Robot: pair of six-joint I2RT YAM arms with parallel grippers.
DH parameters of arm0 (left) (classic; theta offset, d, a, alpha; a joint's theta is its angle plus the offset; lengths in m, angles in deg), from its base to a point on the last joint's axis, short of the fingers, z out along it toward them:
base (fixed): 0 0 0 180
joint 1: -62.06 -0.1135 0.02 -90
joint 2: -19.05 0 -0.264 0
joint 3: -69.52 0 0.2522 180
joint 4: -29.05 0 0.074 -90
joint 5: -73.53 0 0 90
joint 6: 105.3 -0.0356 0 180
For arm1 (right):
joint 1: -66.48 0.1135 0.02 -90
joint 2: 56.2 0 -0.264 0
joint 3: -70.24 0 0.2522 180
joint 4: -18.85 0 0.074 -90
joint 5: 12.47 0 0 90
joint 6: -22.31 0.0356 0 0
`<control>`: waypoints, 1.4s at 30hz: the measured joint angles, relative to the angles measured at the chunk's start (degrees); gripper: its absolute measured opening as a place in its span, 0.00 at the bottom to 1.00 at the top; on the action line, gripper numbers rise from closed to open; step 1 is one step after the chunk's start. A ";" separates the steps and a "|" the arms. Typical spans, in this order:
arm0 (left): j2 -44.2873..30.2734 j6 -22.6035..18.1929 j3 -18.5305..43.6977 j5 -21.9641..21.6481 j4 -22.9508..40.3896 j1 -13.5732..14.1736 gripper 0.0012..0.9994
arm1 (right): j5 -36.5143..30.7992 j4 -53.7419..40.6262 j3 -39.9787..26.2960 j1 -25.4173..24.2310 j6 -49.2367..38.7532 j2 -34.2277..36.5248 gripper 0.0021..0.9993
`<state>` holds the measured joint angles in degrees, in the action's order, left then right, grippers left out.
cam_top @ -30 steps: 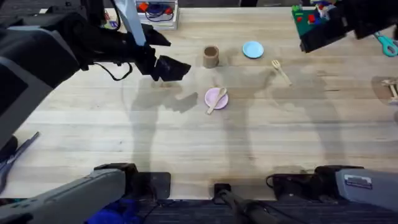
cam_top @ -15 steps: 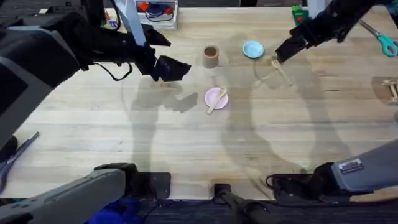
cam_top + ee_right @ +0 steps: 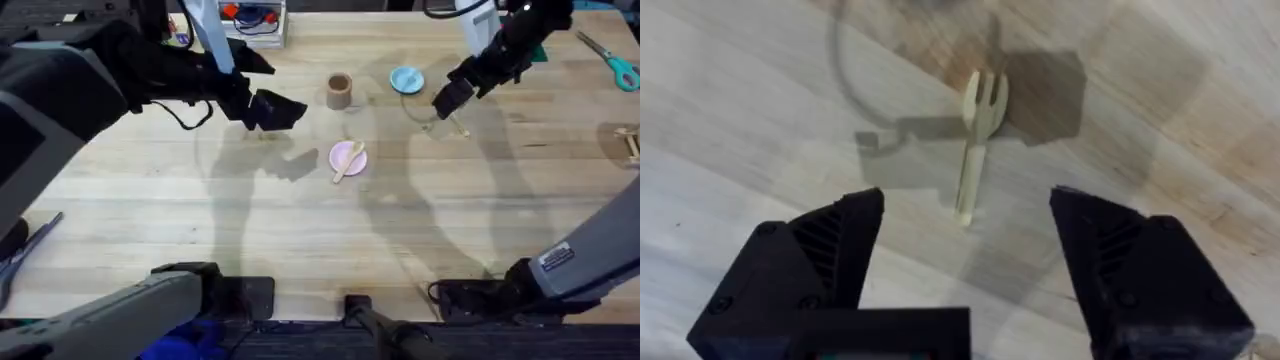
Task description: Pick up a utensil and set it on the pink plate, then put the other utensil in the container.
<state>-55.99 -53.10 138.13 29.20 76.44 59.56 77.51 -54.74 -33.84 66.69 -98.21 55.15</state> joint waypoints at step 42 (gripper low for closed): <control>-0.01 0.00 0.00 0.02 0.02 0.00 0.99 | -1.13 4.25 -1.44 0.00 -0.34 7.97 0.92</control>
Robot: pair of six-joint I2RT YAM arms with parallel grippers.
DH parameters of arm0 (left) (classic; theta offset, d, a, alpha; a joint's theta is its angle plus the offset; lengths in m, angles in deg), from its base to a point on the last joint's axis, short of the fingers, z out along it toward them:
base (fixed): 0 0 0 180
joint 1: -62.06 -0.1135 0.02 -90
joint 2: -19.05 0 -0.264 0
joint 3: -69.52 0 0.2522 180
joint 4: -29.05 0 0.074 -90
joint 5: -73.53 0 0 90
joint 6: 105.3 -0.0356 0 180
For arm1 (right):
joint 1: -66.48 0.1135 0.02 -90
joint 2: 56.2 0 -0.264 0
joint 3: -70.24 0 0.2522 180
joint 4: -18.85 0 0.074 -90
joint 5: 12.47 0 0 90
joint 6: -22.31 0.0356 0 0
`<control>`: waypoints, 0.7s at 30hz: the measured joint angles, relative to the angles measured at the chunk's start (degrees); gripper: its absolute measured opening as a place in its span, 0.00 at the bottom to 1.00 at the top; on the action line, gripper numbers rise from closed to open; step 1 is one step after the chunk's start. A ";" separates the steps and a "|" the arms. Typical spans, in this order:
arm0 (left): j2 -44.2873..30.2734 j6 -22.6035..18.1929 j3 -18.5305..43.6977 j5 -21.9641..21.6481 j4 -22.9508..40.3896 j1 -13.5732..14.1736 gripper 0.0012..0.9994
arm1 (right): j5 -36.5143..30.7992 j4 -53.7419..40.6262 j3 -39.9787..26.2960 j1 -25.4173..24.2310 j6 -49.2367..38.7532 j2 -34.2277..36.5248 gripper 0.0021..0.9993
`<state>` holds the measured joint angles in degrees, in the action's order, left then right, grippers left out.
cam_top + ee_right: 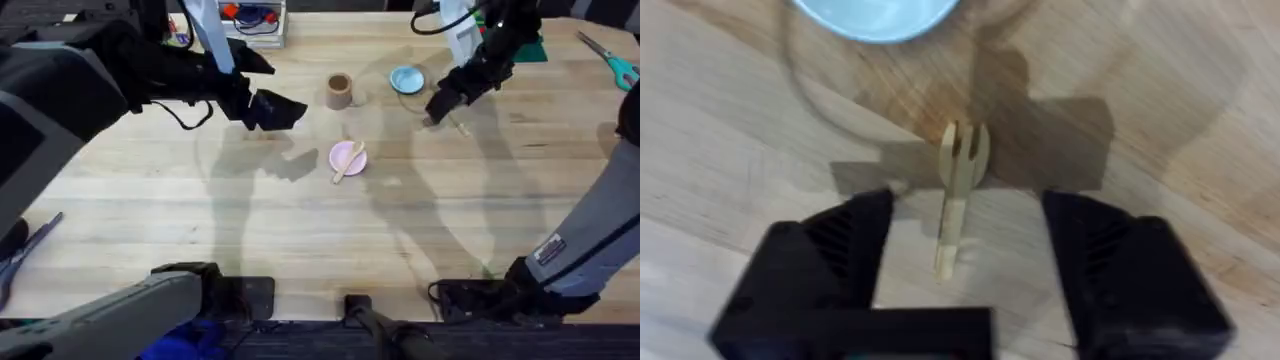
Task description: Pick up a utensil and set it on the pink plate, then put the other utensil in the container.
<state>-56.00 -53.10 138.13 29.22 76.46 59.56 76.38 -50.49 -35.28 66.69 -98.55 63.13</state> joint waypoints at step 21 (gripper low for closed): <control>0.01 0.00 0.00 0.00 0.00 0.00 0.99 | 1.60 -1.23 -0.33 -0.13 -0.49 0.02 0.03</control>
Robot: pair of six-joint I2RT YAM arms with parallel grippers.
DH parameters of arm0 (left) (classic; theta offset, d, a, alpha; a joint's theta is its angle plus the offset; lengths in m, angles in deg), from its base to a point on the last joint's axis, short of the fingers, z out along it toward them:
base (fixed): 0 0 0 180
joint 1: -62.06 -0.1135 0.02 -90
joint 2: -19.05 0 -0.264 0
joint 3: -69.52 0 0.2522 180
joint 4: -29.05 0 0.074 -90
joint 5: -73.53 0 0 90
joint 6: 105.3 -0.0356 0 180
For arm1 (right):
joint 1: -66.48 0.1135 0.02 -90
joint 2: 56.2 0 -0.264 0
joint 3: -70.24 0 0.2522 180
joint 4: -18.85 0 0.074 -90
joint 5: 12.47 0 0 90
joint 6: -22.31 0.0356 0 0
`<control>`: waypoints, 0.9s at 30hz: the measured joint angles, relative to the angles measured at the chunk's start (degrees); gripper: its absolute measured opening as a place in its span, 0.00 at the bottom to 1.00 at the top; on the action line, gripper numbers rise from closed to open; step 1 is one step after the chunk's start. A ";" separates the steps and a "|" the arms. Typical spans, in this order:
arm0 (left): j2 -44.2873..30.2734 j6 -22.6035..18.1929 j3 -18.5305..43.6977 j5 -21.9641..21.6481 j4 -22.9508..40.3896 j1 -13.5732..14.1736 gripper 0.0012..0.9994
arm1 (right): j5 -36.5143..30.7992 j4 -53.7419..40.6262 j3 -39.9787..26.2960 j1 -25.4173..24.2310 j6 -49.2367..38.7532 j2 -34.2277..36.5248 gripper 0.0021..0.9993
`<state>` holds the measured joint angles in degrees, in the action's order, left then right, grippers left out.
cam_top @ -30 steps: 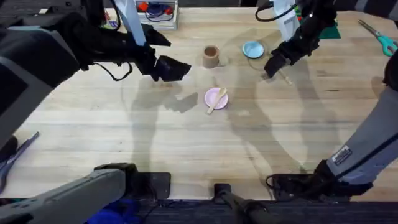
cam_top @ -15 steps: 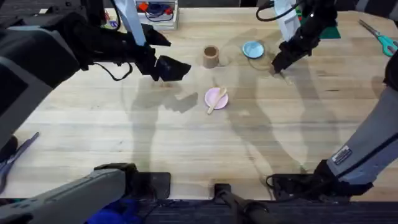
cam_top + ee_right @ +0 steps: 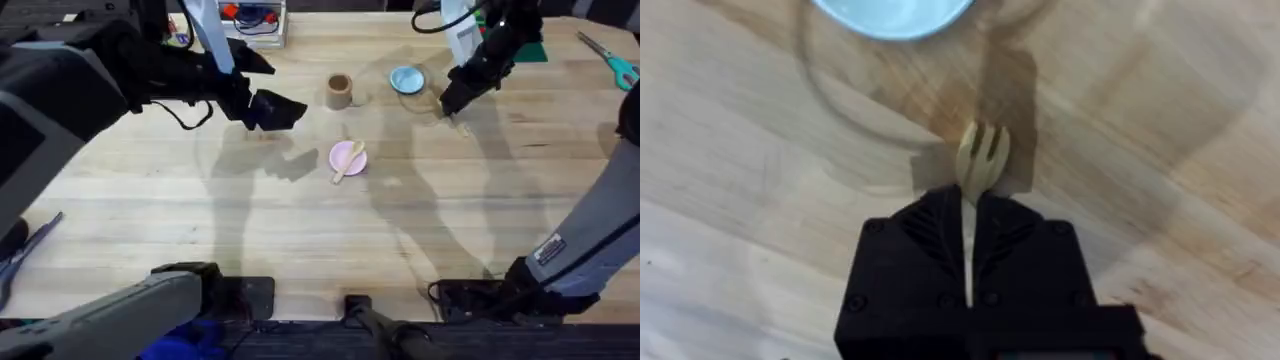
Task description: Pick up a utensil and set it on the pink plate, then put the other utensil in the container.
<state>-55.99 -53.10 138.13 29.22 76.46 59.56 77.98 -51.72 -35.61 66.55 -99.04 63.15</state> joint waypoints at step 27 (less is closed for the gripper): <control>0.00 0.00 0.00 0.00 0.00 0.00 0.99 | 5.38 -6.90 -6.66 0.00 0.02 -9.85 0.03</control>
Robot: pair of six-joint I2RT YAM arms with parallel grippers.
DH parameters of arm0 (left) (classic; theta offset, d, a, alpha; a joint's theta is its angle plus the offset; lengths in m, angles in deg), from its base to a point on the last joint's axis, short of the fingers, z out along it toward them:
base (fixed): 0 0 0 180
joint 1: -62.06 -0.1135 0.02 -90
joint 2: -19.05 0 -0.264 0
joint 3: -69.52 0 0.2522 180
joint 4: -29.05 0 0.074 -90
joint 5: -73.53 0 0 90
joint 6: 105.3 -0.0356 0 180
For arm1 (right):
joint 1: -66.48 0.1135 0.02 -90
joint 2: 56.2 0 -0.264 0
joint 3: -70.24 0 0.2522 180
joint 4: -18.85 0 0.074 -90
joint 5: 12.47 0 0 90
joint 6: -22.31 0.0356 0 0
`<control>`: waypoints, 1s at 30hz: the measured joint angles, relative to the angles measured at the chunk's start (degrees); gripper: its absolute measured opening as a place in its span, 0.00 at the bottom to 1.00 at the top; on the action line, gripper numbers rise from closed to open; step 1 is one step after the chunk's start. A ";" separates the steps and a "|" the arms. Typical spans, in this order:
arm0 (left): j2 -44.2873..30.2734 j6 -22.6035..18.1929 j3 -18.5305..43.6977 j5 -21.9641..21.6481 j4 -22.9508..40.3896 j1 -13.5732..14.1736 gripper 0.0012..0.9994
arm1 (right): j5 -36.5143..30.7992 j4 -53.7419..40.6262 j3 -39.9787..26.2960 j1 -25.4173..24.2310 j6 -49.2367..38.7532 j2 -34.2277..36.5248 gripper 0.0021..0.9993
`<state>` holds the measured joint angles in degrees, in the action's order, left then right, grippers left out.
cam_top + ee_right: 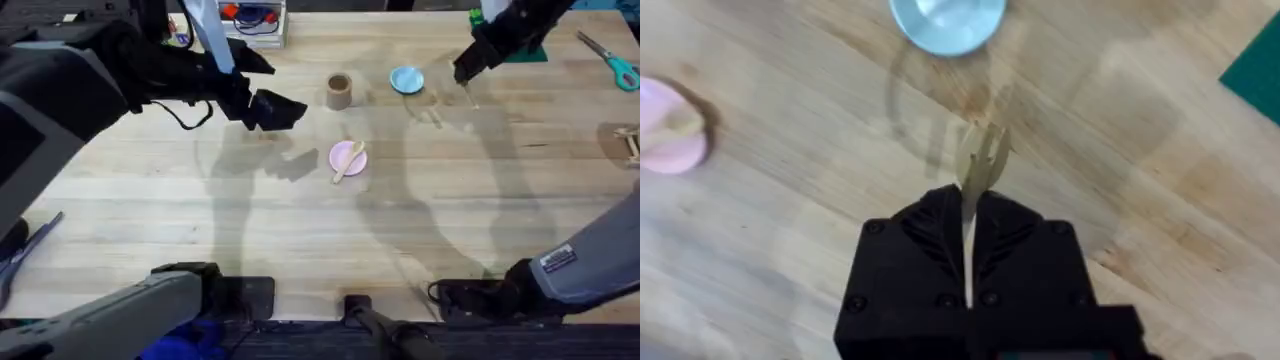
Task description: Pick up a utensil and set it on the pink plate, then put the other utensil in the container.
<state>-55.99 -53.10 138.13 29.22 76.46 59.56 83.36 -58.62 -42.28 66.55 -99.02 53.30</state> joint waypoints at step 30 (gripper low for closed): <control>0.00 0.02 0.00 0.00 0.00 0.00 0.99 | 42.11 5.40 -7.06 -0.52 -18.31 -4.28 0.03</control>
<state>-55.99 -53.08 138.13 29.22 76.46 59.56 125.48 -53.22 -49.34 66.03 -117.33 49.02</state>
